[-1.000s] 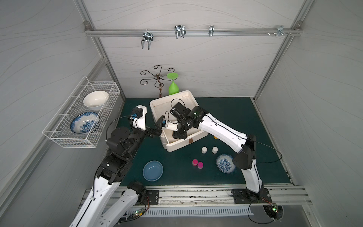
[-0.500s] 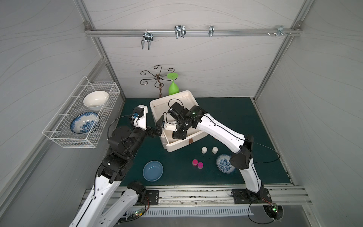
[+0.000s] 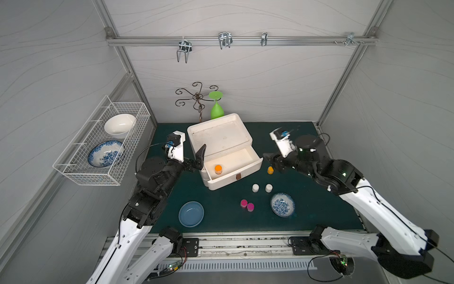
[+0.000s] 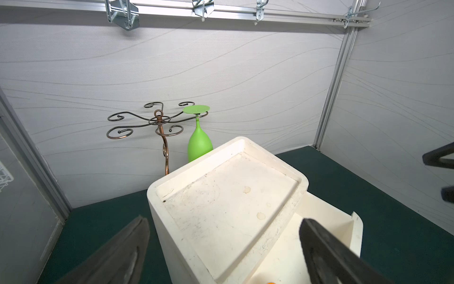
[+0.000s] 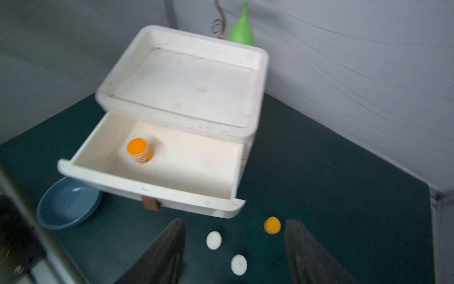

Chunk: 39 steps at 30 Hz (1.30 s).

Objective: Put the paint cans in the drawer according to color
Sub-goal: Pick up the paint can at the center of the board.

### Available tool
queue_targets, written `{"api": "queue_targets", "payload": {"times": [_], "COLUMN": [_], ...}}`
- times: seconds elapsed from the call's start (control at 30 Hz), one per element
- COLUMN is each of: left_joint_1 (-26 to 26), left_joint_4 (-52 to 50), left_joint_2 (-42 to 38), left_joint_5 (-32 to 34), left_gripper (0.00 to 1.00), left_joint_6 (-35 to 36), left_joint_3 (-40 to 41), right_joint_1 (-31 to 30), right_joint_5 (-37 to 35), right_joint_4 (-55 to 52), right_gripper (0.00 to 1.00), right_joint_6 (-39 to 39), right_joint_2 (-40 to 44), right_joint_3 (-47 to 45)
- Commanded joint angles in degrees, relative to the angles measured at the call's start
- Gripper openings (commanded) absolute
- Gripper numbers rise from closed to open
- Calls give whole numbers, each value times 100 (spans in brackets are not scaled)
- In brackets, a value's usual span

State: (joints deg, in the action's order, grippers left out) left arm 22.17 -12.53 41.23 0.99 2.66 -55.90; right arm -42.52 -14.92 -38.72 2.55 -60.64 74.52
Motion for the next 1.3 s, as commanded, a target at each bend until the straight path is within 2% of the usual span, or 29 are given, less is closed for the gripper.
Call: {"api": "queue_targets", "payload": {"times": [0.0,0.17,0.4,0.6,0.83,1.0,1.13,1.2,1.27], "left_joint_1": [-20,-20,-20,-18,-19,-20,-19,-19,-16], "left_joint_4": [272,218,196,205,195,197,202,208,216], "left_joint_2": [123,218,261,256,238,211,211,201,197], "left_joint_5": [-245,-325,-386,-386,-391,-384,-388,-400,-399], "left_gripper": [100,100,100,100,100,100,100,100,100], "left_joint_6": [-97,-117,-125,-133,-132,-130,-142,-135,-149], "left_joint_3": [-123,-159,-173,-175,-176,-176,-174,-175,-176], "right_joint_1": [913,1772,1835,1642,1606,1607,1613,1609,1607], "right_joint_5": [-225,593,1100,529,693,753,602,443,297], "right_joint_4": [329,743,1131,1035,1086,1050,1018,933,786], "right_gripper": [74,76,77,77,72,56,37,23,20], "right_joint_6": [1162,1327,1277,1166,1181,1216,1201,1163,1117], "right_joint_2": [-133,-615,-2270,-3466,-4381,-4888,-4811,-4681,-4507], "right_joint_3": [-1004,-1630,-1356,-848,-527,-347,-345,-349,-329]}}
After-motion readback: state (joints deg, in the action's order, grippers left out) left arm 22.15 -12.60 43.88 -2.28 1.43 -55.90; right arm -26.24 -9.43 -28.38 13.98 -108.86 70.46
